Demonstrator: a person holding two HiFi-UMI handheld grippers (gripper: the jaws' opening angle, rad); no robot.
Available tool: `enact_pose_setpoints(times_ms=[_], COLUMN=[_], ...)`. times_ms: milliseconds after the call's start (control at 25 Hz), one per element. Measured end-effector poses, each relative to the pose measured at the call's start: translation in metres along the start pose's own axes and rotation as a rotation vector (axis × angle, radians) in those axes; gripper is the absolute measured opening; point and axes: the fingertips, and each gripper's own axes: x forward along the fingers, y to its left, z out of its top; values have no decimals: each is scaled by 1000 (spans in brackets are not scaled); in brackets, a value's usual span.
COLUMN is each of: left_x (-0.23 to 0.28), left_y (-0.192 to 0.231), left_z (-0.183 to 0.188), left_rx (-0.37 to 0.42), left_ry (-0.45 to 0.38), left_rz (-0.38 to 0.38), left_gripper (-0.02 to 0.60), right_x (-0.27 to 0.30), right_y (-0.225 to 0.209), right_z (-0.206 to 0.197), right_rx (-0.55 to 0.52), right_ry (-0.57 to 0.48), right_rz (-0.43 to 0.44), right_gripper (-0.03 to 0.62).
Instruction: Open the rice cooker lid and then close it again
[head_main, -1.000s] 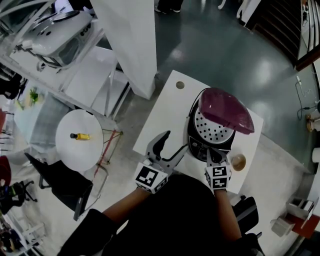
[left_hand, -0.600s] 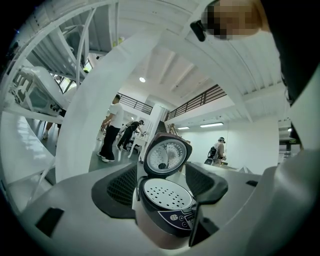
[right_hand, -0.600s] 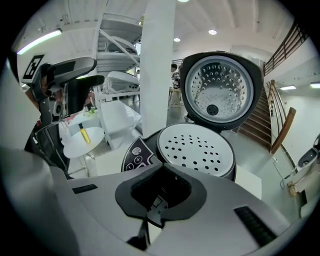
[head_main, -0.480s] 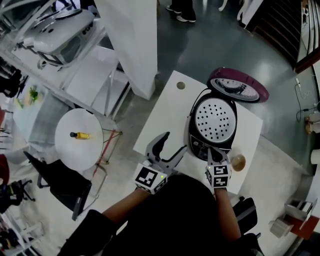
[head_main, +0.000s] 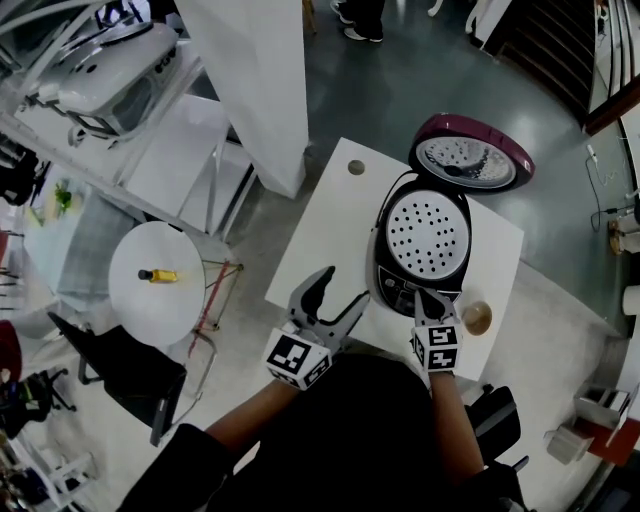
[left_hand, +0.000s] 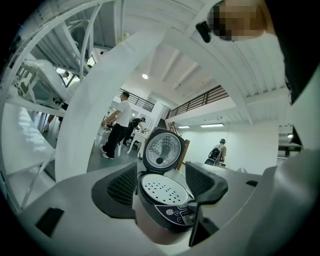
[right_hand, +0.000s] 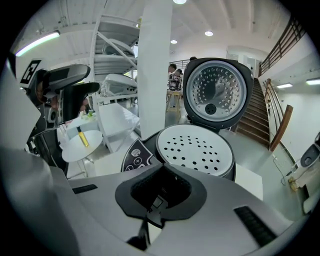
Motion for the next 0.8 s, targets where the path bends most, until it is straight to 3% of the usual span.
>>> enact_pose_setpoints(times_ms=[440,640,800], left_x=[55,105,144], left_y=[-14,-24,-31], left_z=[25,69,100], left_rx=[64,156,166], left_ry=[18,-28,-68], left_rz=[-84,-116,-126], left_gripper=[282,282,282], right_x=[-15,-32,-38], right_y=[-7,-16,-21], right_z=[15,15,14], right_rx=[76,118,153], right_ry=[-151,-184,-192], right_rz=[10,52,92], right_gripper=[1,2,2])
